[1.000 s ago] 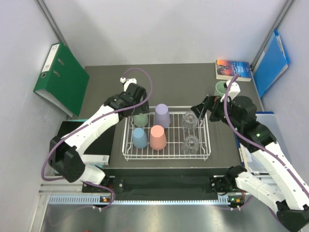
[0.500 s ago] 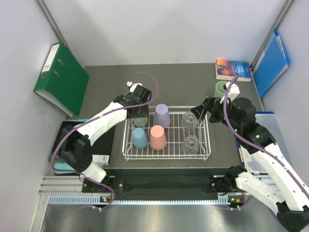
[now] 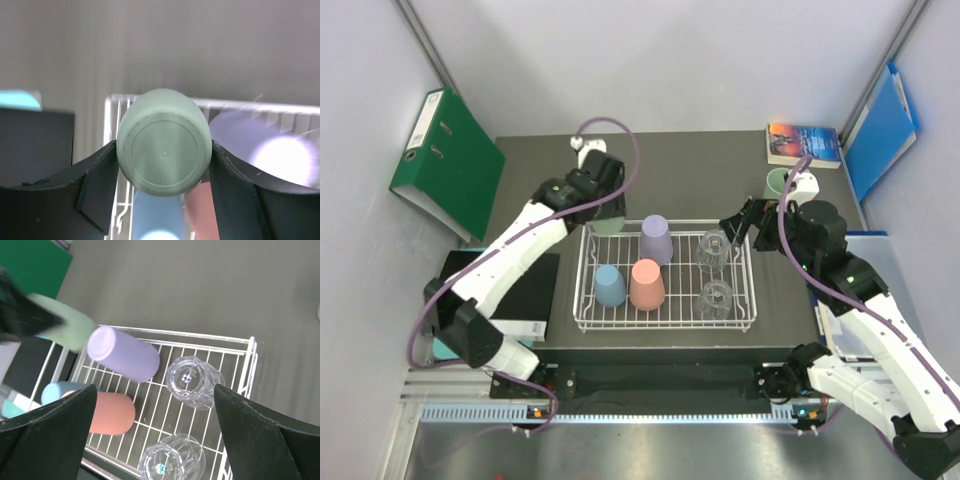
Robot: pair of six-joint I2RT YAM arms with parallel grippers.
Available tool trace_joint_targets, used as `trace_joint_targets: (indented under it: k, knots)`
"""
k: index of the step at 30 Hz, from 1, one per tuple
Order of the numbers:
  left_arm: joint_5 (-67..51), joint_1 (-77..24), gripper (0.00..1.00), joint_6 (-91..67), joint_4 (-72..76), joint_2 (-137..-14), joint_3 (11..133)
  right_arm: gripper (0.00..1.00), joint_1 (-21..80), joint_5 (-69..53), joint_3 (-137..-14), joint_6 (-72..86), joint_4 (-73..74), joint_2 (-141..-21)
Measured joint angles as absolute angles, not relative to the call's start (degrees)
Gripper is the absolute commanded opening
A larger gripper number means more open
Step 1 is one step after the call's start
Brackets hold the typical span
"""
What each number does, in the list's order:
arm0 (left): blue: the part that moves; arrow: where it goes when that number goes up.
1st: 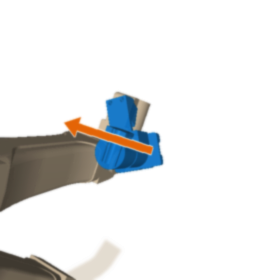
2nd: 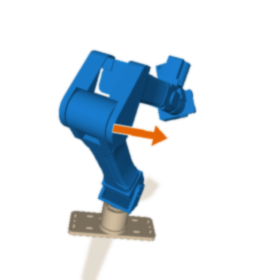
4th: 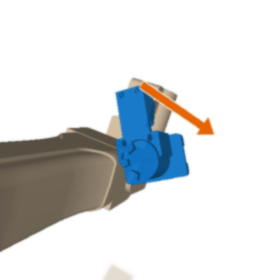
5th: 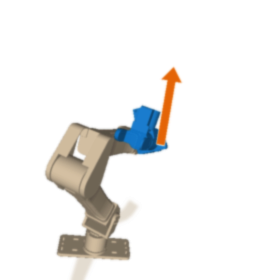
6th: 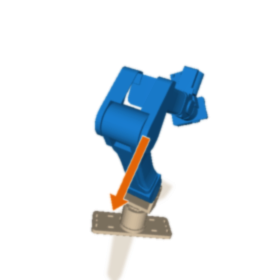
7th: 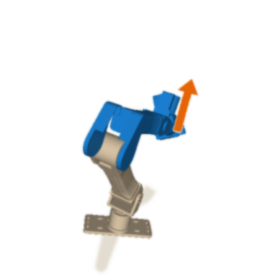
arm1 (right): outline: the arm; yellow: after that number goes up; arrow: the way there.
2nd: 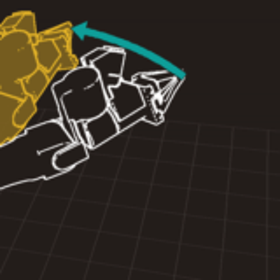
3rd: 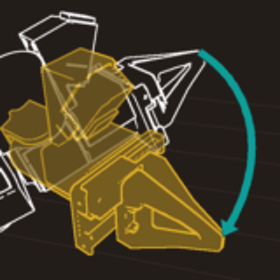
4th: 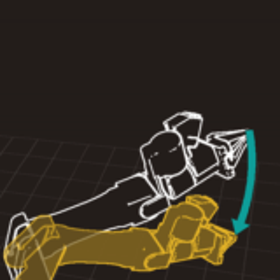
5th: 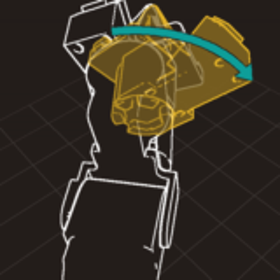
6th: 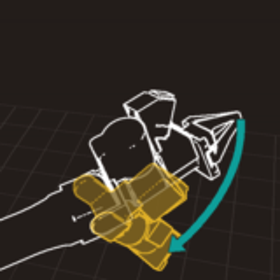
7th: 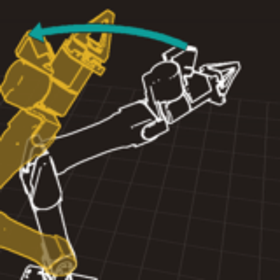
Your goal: Unload the cups from the dish rack
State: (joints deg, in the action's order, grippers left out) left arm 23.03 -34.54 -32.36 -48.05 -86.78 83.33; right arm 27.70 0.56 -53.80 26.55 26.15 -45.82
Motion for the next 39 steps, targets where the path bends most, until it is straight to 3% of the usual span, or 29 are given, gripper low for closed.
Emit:
trace_joint_targets:
  k: [4, 8, 15, 22, 29, 39]
  knots:
    - [23.4, -34.5, 0.00, -32.0, -47.6, -82.0, 91.3, 1.00, 27.7, 1.1, -53.6, 27.2, 24.8, -46.5]
    - [18.1, -34.2, 0.00, -33.3, -42.0, -74.1, 91.9, 0.99, 27.7, -2.3, -53.6, 28.1, 20.3, -46.4]
    - [-7.2, -33.5, 0.00, -42.7, -19.2, -66.4, 75.8, 1.00, 27.7, -10.9, -53.6, 32.3, 11.0, -47.2]
    - [-23.8, -33.6, 0.00, -58.8, 3.0, -71.8, 59.7, 0.97, 27.7, -19.1, -53.6, 38.3, 1.6, -49.4]
    - [-27.4, -33.6, 0.00, -64.7, 13.5, -71.7, 57.7, 0.94, 28.1, -22.5, -53.6, 40.8, -2.6, -50.2]
    - [-27.1, -33.6, 0.00, -65.5, 15.7, -70.1, 57.4, 0.94, 28.4, -22.4, -50.6, 42.4, -3.0, -45.8]
